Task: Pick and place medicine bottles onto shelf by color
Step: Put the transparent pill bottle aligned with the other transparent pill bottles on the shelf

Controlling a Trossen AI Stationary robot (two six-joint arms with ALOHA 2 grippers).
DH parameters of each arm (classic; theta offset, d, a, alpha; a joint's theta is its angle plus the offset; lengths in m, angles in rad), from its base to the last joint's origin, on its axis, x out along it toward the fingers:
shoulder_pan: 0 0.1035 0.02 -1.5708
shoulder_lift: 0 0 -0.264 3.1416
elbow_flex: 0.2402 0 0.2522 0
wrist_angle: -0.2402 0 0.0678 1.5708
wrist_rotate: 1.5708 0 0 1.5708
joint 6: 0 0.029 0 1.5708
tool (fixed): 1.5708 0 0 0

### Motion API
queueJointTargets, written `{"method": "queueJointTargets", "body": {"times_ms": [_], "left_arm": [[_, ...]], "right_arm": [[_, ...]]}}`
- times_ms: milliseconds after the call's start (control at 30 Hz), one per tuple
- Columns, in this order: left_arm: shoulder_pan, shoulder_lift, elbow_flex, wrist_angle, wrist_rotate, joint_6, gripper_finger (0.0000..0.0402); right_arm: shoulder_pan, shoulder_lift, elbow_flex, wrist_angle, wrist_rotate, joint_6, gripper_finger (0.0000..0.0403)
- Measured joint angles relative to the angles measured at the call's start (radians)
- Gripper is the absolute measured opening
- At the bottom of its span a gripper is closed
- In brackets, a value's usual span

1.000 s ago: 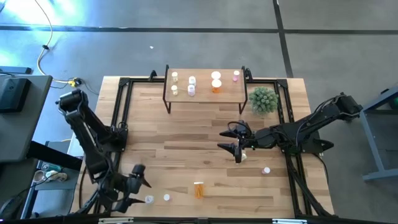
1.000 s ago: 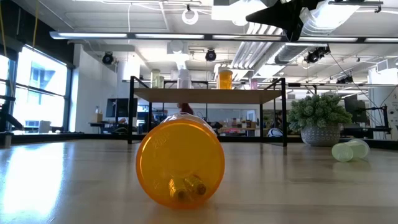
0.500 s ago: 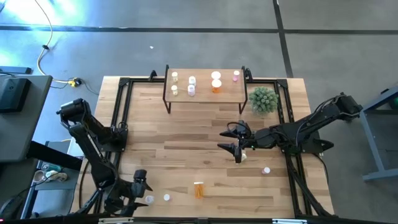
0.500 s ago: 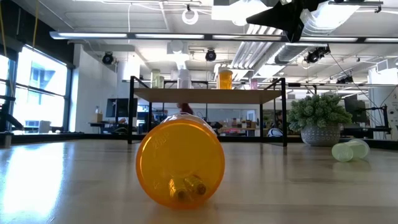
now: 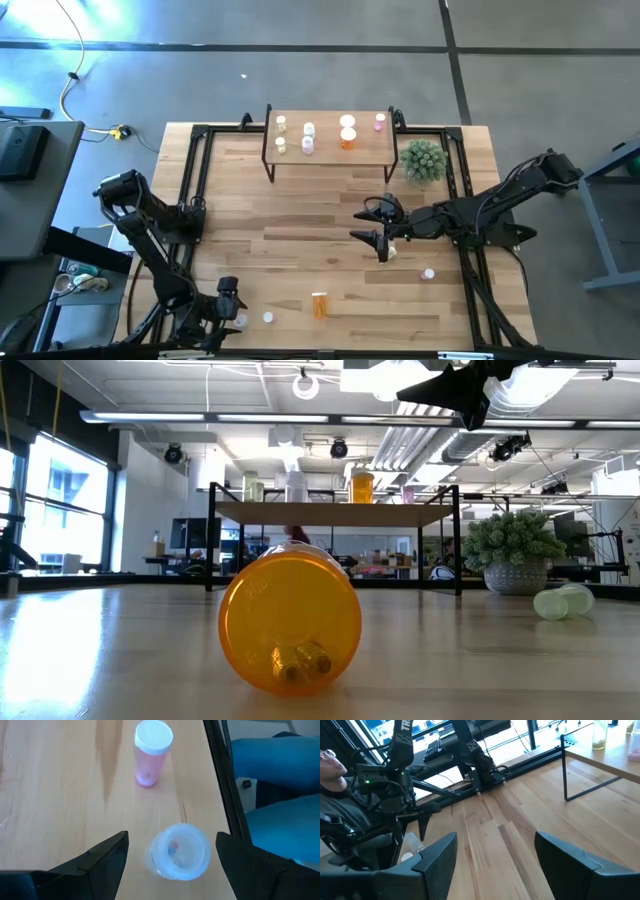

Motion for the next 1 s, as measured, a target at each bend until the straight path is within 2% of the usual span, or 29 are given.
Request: {"method": "queueJointTargets", "body": {"times_ms": [200, 733, 1000], "left_arm": [[0.0, 0.01, 0.0, 0.019, -0.008, -0.005, 0.0275], [0.0, 0.01, 0.0, 0.025, -0.012, -0.022, 0.0158], [0.005, 0.01, 0.0, 0.043, -0.011, -0.03, 0.014]], "right_arm": [[0.0, 0.0, 0.0, 0.0, 0.021, 0.0, 0.0257], [0.0, 0.0, 0.0, -0.027, 0.021, 0.0, 0.0257], [0.0, 0.0, 0.0, -0.039, 0.021, 0.0, 0.0257]]}}
